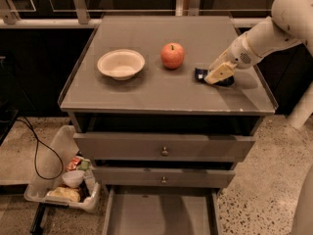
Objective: Place rxbar blueberry into bottom drawer
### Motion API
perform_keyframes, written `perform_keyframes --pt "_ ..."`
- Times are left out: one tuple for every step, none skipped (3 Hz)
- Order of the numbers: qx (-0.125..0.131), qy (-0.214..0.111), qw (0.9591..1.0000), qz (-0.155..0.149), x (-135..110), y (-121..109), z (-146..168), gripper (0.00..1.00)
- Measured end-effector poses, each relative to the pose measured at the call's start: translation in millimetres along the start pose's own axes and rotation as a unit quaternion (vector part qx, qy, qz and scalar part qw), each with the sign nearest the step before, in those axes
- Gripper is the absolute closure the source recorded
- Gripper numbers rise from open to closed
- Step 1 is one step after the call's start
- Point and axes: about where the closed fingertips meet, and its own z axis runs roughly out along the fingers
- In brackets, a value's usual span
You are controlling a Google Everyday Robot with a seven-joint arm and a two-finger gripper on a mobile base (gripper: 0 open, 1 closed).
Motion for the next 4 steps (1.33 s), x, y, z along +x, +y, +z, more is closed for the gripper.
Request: perform_keyframes --pt "0.0 0.0 1.0 0.0 0 0 0 1.0" --pt "0.001 -0.003 1.0 -0.003 -2 3 -2 1.0" --pt "0.01 -0.013 0.9998 -0.015 -6 22 -21 1.0" --pt "0.021 -0.03 0.9984 -0.042 -18 57 -54 1.0"
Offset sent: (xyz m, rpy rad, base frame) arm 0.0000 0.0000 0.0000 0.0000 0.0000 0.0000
